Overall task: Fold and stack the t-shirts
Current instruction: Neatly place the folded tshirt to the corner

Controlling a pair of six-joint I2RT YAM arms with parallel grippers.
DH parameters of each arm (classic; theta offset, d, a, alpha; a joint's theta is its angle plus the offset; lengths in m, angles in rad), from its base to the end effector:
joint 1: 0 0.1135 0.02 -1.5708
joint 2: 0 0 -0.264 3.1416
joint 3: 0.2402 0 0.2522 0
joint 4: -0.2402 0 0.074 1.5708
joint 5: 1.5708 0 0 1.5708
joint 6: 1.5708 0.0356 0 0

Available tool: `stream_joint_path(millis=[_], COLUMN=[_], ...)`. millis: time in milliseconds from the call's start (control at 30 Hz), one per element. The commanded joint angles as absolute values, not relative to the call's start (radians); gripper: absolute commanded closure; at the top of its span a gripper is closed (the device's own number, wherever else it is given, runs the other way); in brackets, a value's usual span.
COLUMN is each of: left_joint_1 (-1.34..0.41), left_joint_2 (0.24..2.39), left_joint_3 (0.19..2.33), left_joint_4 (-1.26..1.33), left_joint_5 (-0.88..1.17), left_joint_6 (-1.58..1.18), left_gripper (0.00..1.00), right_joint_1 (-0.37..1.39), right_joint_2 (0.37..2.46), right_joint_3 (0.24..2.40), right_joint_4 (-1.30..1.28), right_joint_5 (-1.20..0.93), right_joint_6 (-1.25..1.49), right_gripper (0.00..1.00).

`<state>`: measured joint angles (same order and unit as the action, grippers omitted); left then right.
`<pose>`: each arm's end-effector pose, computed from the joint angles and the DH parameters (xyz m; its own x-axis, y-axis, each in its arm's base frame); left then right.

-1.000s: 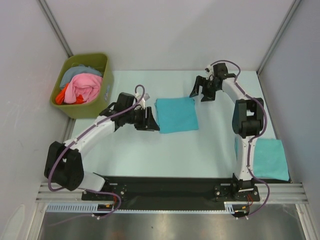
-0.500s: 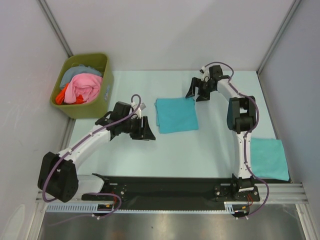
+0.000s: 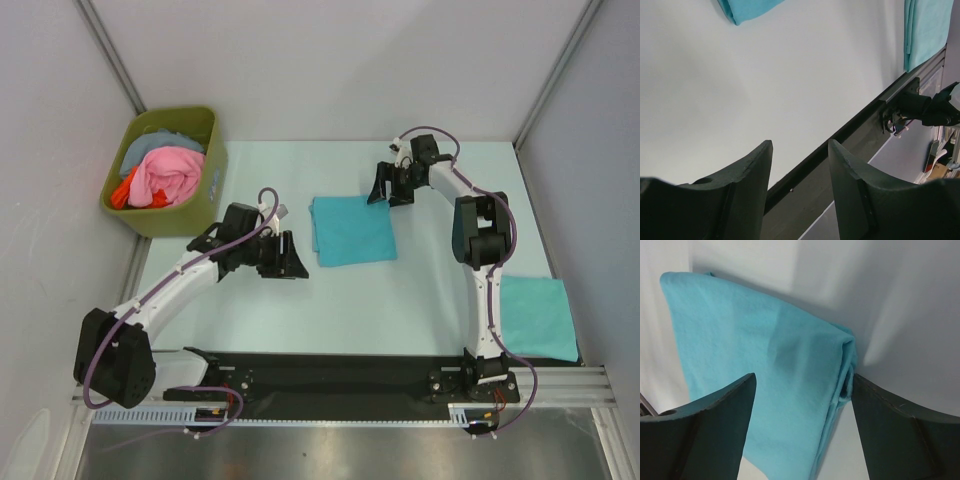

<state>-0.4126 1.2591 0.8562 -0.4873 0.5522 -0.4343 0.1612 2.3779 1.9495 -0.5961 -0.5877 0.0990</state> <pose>0.2248 -0.1188 0.2429 -0.9168 0.0102 -0.3993 0.2844 0.7186 -0.6346 0.5025 0.1017 0.1604 -0.8806 -0.0598 -0.4702 -0.3325 0.7850 0.5228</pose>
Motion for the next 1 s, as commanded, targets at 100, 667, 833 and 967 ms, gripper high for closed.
stream_joint_path(millis=[100,667,833,967], left_joint_1=[-0.403,-0.384,-0.370,-0.370], left_joint_2=[1.253,1.229,1.204,1.178], left_joint_3=[0.874,0.848,0.835,0.827], left_joint_4=[-0.497,-0.515,-0.525,-0.543], left_joint_5=[0.560,0.557,0.557,0.549], left_joint_6=[-0.407,-0.399,-0.400,-0.408], left_gripper=[0.45,0.44,0.44,0.44], right_joint_1=[0.146,0.182,0.192,0.201], right_joint_2=[2.345,2.367,2.407,2.427], right_joint_3=[1.934,1.853,1.871,1.876], right_joint_4=[-0.670,-0.651,-0.600,-0.583], right_joint_5=[-0.465,-0.543,-0.591,-0.598], right_joint_6=[0.040,0.083,0.121,0.159], right_gripper=[0.16,0.28,0.31,0.39])
